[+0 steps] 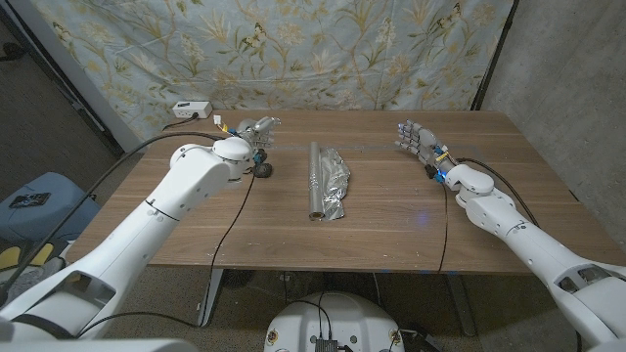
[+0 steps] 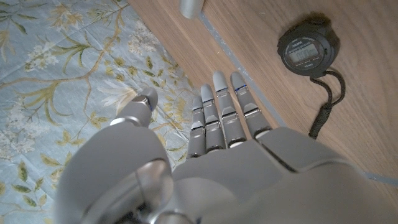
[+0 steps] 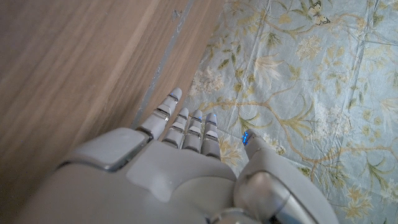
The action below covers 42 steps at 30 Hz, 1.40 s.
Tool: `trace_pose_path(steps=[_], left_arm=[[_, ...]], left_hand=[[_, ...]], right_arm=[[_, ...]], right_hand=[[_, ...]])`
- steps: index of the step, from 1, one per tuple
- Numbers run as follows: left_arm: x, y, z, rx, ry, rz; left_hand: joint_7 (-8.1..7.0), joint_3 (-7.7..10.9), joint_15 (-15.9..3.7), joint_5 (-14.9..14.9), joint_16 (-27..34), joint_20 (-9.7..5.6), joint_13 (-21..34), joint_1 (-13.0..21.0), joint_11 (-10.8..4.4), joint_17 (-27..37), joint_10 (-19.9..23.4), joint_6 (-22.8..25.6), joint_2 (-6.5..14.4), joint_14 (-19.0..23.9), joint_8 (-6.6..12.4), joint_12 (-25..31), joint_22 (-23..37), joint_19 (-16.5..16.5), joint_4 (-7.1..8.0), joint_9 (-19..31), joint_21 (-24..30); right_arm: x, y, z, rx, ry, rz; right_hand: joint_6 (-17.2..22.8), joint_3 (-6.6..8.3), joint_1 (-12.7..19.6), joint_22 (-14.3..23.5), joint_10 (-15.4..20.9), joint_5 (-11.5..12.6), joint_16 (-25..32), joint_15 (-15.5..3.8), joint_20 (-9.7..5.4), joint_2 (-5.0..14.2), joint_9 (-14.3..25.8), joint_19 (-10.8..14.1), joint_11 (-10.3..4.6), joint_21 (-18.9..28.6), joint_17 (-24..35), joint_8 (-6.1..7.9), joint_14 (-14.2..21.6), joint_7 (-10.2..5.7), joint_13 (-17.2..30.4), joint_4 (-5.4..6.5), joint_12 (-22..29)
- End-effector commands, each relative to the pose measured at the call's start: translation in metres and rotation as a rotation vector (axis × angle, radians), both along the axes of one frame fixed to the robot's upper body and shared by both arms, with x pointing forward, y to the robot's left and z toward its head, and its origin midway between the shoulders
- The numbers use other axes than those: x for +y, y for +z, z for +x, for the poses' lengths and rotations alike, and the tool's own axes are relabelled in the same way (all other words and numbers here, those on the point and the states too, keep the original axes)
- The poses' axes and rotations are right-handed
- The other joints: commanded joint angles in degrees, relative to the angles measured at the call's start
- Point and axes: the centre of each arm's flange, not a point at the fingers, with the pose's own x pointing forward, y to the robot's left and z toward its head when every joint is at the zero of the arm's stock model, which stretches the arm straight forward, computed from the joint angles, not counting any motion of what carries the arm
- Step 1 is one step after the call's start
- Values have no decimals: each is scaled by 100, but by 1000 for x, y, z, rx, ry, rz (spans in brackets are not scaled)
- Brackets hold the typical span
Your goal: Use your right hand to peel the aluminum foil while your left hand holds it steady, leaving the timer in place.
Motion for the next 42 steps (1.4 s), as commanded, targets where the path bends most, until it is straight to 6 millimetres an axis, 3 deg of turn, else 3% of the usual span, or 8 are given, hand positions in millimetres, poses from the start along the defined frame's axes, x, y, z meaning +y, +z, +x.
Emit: trace_pose_path(steps=[1,20,30,42], left_arm=[[-15,32,5,130,-27,64],[-52,64,25,299,-91,126],[-63,62,27,363,-98,158],[-60,61,20,422,-77,177]], left_hand=[[45,-81,-10,62,140,47,97,134,112,93,-86,-48,23,45,-47,39,34,105,3,44,58],[74,-290,163,121,386,179,408,370,260,360,-336,-118,58,-309,-93,160,82,-92,25,156,27],[71,-382,201,143,494,203,562,475,324,467,-473,-151,72,-434,-104,232,104,-162,31,214,26],[76,-468,239,156,586,210,701,550,361,555,-550,-205,79,-527,-116,322,124,-210,40,266,35]], right_arm=[[3,6,6,-34,54,-29],[-9,5,8,-98,76,-2],[-14,3,11,-104,79,16],[-20,4,18,-109,76,15]], right_hand=[[-15,13,49,23,-42,-3,-4,-113,-213,-4,18,7,12,-9,17,-6,-20,-4,8,-42,-15],[-29,5,70,23,-64,-37,12,-101,-206,8,19,-13,10,-26,38,-5,-45,-10,9,-86,-15],[-28,3,69,24,-63,-51,17,-105,-204,12,19,-18,10,-31,46,-2,-56,-14,10,-96,-10],[-23,6,70,24,-68,-61,22,-100,-207,15,19,-19,3,-34,51,2,-58,-13,11,-105,-9]])
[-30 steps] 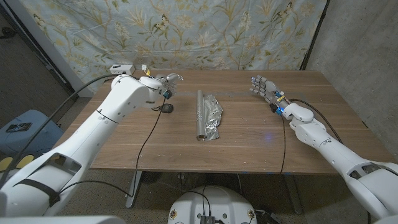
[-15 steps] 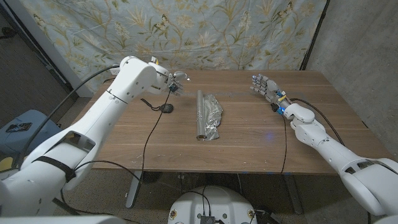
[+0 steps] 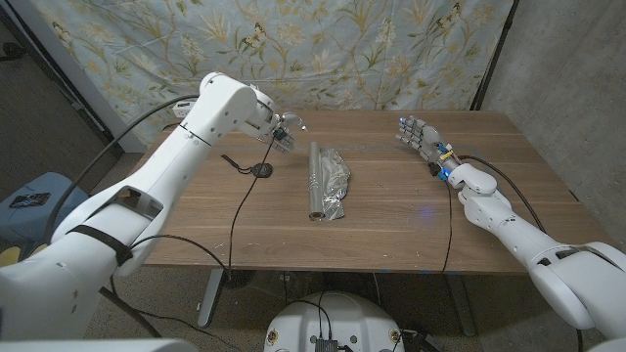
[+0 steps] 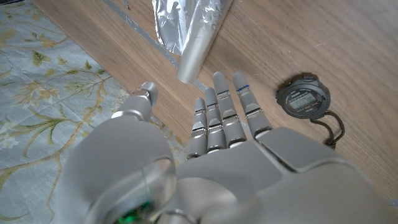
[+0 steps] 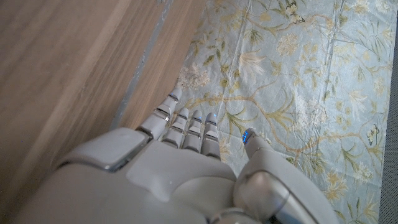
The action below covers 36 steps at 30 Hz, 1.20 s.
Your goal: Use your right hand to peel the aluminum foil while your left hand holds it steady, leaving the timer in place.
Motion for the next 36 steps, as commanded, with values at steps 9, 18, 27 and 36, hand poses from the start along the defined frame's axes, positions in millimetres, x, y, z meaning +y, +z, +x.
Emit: trace_pose_path(steps=[9,18,27,36], left_arm=[[4,4,-2,118,32,43],[4,1,7,170,54,55],[-10,3,17,191,67,87],[-21,5,27,226,66,118]], left_hand=[[9,-92,61,66,101,12,171,154,70,80,-120,-54,28,-108,-16,123,45,-59,20,72,34],[13,-154,226,123,71,16,356,164,165,6,-218,-61,15,-148,-10,240,66,-48,73,139,82],[14,-154,293,274,-5,19,531,87,178,-211,-257,-72,29,-129,-37,285,52,-61,103,181,126],[16,-206,313,415,124,21,752,56,182,-437,-252,-72,44,-171,-48,244,26,-100,96,222,200]], right_arm=[[-7,2,9,-14,-1,5],[-12,4,11,-15,-5,2],[-15,3,17,10,-4,11],[-17,3,18,13,-8,22]], right_hand=[[-22,24,68,25,-18,-31,28,-66,-204,14,20,-20,-8,-13,29,4,-23,-16,12,-50,-6],[-20,27,71,25,-21,-38,32,-72,-201,17,20,-25,-19,-16,32,5,-23,-21,12,-59,-5],[-9,30,78,25,-23,-45,36,-72,-201,19,21,-25,-14,-17,34,10,-22,-18,13,-72,-4],[-5,31,83,26,-23,-51,39,-75,-204,19,21,-26,-20,-18,37,12,-23,-25,13,-85,-2]])
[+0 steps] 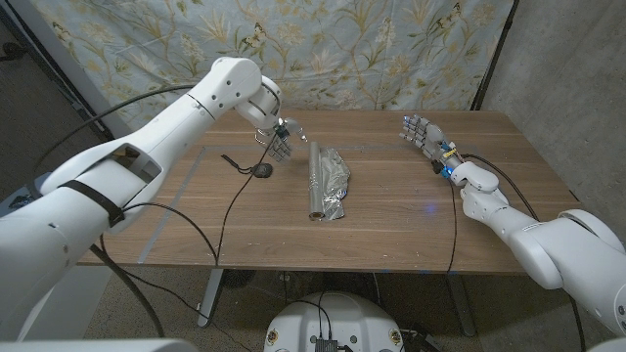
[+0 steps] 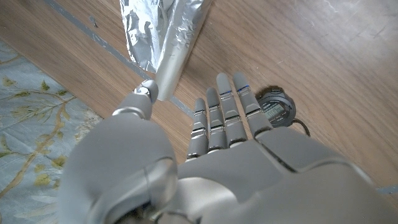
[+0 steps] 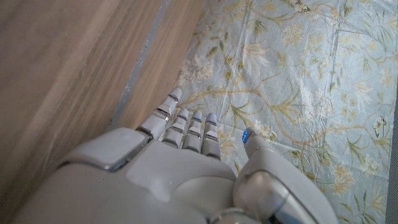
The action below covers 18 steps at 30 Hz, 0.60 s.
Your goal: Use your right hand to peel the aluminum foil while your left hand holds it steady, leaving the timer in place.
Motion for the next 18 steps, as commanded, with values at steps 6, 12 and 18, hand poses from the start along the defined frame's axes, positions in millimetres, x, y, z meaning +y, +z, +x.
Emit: trace_pose_path(steps=[6,12,18], left_arm=[[-13,0,17,87,6,40],[-12,-1,21,111,18,56],[-13,-1,25,140,18,74]], left_hand=[[7,-75,35,67,120,0,142,-77,20,-119,-18,-39,17,-51,-10,-39,4,-68,13,47,78],[8,-95,37,83,149,1,178,-101,20,-163,-28,-48,32,-94,-8,-45,3,-106,12,52,98],[8,-108,32,94,116,-3,135,-204,23,-274,-4,-54,41,-111,-19,-88,-7,-125,23,-5,143]], right_arm=[[-5,-3,2,9,-8,27],[-6,-5,2,11,-13,37],[-7,-5,2,12,-17,47]], right_hand=[[-2,18,59,26,-23,-13,42,-67,-198,-10,22,-27,-23,-20,11,13,-22,-24,14,-34,0],[7,17,58,26,-24,-18,45,-71,-196,-6,22,-26,-23,-20,15,17,-22,-28,14,-37,1],[12,18,61,27,-22,-22,50,-70,-196,0,22,-26,-28,-20,18,19,-23,-29,14,-45,3]])
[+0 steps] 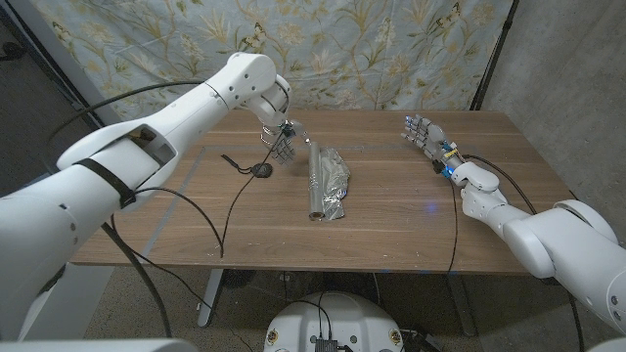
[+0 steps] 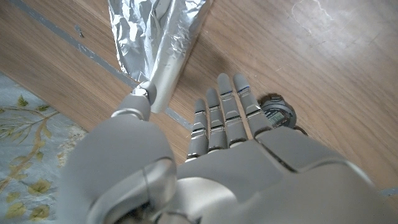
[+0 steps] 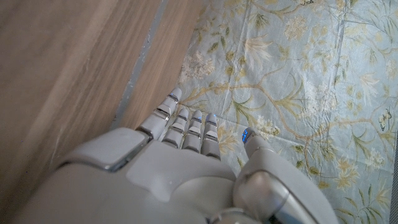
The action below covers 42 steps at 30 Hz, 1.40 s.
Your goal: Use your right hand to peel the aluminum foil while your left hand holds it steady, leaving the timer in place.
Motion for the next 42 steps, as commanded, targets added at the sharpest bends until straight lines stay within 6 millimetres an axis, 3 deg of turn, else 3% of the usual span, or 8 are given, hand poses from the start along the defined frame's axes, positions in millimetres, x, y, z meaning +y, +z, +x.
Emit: trace_pose_path(steps=[1,16,21,31,42], left_arm=[[-1,-1,8,62,9,29],[-14,-4,22,132,-4,28],[-22,-3,26,142,0,41],[-38,2,32,166,-5,103],[-38,-3,41,232,-2,144]], left_hand=[[-2,-32,-20,51,-17,-4,-42,-116,-6,-86,33,-9,16,-14,-21,-66,-1,-27,-1,-50,59],[11,22,-12,5,-325,-12,-676,-507,-7,-478,243,-214,35,-51,8,-930,-42,-63,-3,-393,148],[13,61,-3,-29,-753,-17,-1005,-621,0,-604,516,-278,47,100,16,-1544,-62,74,-10,-462,218],[17,120,-28,8,-844,-17,-945,-506,-5,-522,662,-194,61,261,27,-1597,-59,136,-21,-425,294],[17,109,-40,19,-841,-16,-761,-439,-7,-410,670,-124,52,292,20,-1497,-55,132,-19,-363,341]], right_arm=[[-2,-2,1,3,-9,22],[-7,-6,3,30,-21,35],[-8,-7,4,42,-24,41],[-8,-9,8,72,-26,70],[-11,-15,9,91,-34,88]], right_hand=[[12,3,65,27,-23,-25,52,-70,-196,0,22,-26,-25,0,18,19,-19,-30,15,-35,3],[28,2,73,27,-22,-35,65,-72,-189,11,23,-24,-34,0,27,23,-7,-31,15,-55,5],[32,4,79,27,-21,-38,68,-72,-185,13,23,-24,-40,0,27,24,-6,-34,15,-64,6],[45,1,86,28,-23,-45,73,-65,-183,15,23,-22,-40,1,32,27,-5,-41,16,-81,6],[59,-3,87,28,-24,-51,78,-64,-169,18,24,-20,-55,1,37,30,-6,-45,16,-93,7]])
